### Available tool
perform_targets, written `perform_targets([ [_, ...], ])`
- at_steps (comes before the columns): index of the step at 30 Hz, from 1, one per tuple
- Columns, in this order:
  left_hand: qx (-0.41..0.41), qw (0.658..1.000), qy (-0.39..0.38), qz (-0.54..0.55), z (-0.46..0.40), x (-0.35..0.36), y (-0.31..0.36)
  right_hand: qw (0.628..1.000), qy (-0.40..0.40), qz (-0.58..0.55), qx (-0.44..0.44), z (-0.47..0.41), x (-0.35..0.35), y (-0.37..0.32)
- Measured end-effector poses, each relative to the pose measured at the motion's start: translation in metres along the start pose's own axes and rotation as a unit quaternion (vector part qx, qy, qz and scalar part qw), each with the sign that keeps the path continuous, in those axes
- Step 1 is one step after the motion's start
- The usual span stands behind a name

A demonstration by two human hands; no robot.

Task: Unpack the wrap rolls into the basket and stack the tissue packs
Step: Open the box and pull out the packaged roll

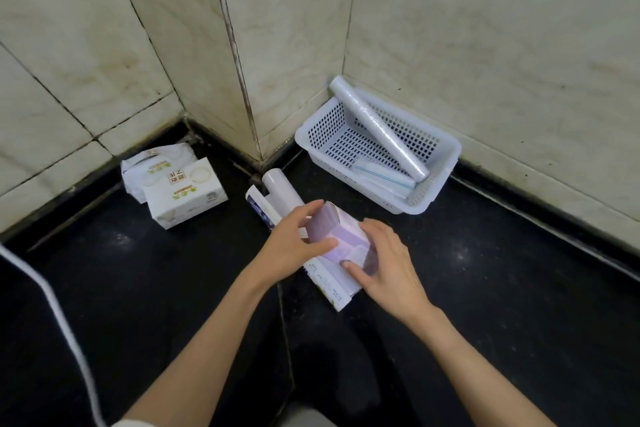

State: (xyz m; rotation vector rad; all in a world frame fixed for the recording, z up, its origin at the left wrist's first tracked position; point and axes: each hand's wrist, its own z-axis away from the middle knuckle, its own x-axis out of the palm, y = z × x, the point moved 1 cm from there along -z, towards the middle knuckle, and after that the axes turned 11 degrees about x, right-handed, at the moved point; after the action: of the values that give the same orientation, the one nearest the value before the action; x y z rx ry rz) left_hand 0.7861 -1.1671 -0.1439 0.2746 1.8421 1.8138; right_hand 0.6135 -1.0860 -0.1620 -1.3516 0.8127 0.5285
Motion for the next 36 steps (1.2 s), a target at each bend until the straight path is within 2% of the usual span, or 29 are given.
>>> perform_targets([
  [3, 0.034, 0.999, -0.035, 0.016, 0.016, 0.002, 0.008, 0.996, -0.073, -0.043, 0.012, -0.006, -0.011, -0.009],
  [6, 0.045, 0.996, -0.066, 0.033, 0.028, -0.001, 0.015, 0.988, -0.149, -0.040, 0.021, -0.006, -0.020, -0.013],
  [9, 0.024, 0.993, -0.095, 0.069, 0.038, 0.000, 0.019, 0.993, -0.119, -0.010, 0.001, 0.002, -0.022, -0.018],
  [12, -0.020, 0.995, -0.038, 0.091, 0.046, 0.007, 0.017, 0.997, -0.058, 0.047, -0.035, 0.009, -0.018, -0.020],
  [15, -0.025, 0.998, 0.025, 0.046, 0.051, 0.016, 0.010, 0.993, -0.027, 0.101, -0.056, 0.016, -0.014, -0.023],
  [18, -0.016, 0.998, 0.050, -0.030, 0.054, 0.023, 0.005, 0.991, -0.015, 0.123, -0.047, 0.026, -0.009, -0.023],
  [21, -0.017, 0.998, 0.056, -0.038, 0.058, 0.026, 0.002, 0.991, -0.014, 0.130, -0.028, 0.031, -0.007, -0.022],
  [28, 0.006, 0.998, 0.055, -0.032, 0.066, 0.022, -0.005, 0.996, -0.055, 0.064, -0.003, 0.037, -0.006, -0.022],
  [30, 0.006, 0.995, 0.093, -0.030, 0.066, 0.018, -0.006, 0.997, -0.061, 0.036, 0.012, 0.037, -0.007, -0.022],
  [32, 0.001, 0.990, 0.138, 0.021, 0.066, 0.011, -0.006, 0.995, -0.089, -0.022, 0.048, 0.038, -0.010, -0.021],
  [34, 0.001, 0.988, 0.148, 0.055, 0.066, 0.003, -0.004, 0.990, -0.114, -0.058, 0.066, 0.040, -0.011, -0.018],
  [36, 0.007, 0.990, 0.138, -0.021, 0.064, -0.002, -0.001, 0.989, -0.116, -0.067, 0.069, 0.039, -0.011, -0.016],
])
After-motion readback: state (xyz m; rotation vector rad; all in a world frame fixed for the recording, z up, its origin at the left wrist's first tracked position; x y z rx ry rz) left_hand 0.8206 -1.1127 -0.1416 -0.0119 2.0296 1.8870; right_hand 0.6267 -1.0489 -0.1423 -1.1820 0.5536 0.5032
